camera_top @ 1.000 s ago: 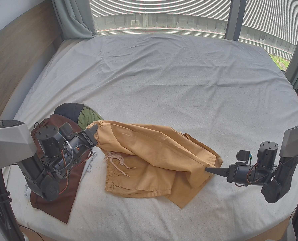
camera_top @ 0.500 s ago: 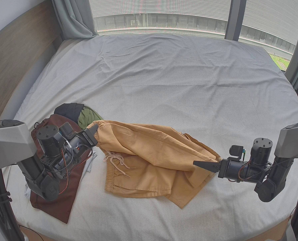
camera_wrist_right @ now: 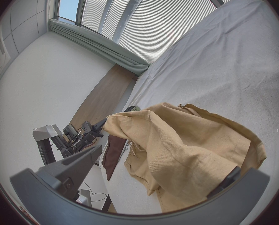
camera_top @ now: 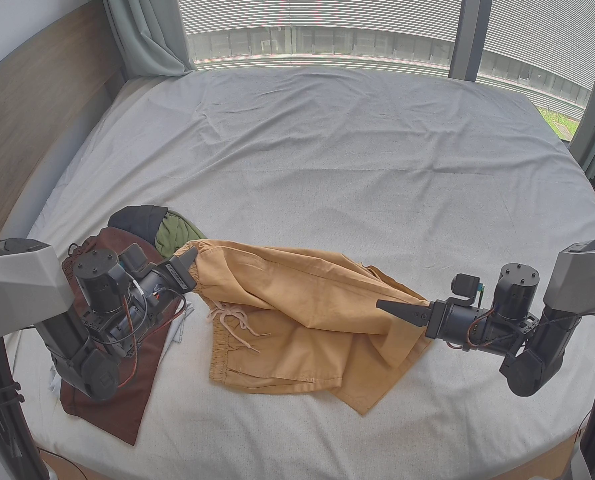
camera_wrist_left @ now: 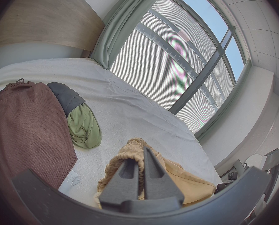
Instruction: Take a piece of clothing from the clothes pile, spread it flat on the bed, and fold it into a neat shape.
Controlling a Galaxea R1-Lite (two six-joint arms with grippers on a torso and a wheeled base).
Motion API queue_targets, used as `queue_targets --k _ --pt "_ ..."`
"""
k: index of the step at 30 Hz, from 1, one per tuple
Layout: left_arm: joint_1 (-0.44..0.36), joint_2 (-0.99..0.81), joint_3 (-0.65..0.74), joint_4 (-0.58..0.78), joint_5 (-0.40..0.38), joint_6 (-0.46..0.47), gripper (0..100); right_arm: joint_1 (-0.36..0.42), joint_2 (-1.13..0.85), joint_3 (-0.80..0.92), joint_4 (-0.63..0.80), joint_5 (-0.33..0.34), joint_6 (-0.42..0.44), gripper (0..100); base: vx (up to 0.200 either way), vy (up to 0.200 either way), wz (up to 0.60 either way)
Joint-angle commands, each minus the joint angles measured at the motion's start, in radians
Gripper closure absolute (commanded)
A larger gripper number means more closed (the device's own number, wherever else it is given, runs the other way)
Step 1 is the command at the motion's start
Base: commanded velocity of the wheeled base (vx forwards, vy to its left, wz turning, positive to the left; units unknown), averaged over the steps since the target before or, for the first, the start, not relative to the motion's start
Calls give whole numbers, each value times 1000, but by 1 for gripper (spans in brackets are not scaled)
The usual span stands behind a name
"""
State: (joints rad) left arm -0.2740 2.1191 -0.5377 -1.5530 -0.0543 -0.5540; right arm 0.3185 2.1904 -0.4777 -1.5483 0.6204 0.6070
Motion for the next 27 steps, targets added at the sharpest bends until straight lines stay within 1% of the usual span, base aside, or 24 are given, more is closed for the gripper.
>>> queue_targets --k 1,5,10,12,13,16,17,27 --pt "1 1 1 -1 1 0 100 2 -11 -7 -3 -5 2 0 0 0 0" --pt "-1 1 1 -1 1 0 100 2 -35 -9 -1 -8 7 0 0 0 0" --pt "-1 1 2 -1 1 -1 100 2 -51 -10 -3 -10 34 0 0 0 0" --pt "-1 1 1 -1 1 0 100 4 -49 -15 -3 -22 34 0 0 0 0" --pt "-1 1 1 -1 1 0 100 5 -49 -18 -3 -45 34 100 0 0 0" --pt "-2 1 1 -1 1 0 100 30 -40 -45 -3 -122 36 100 0 0 0" --pt "-2 1 1 -1 1 -1 100 31 -38 -52 -3 -136 36 100 0 0 0" --pt "-14 -4 -4 -1 1 -3 100 30 -43 -52 -1 -142 36 100 0 0 0"
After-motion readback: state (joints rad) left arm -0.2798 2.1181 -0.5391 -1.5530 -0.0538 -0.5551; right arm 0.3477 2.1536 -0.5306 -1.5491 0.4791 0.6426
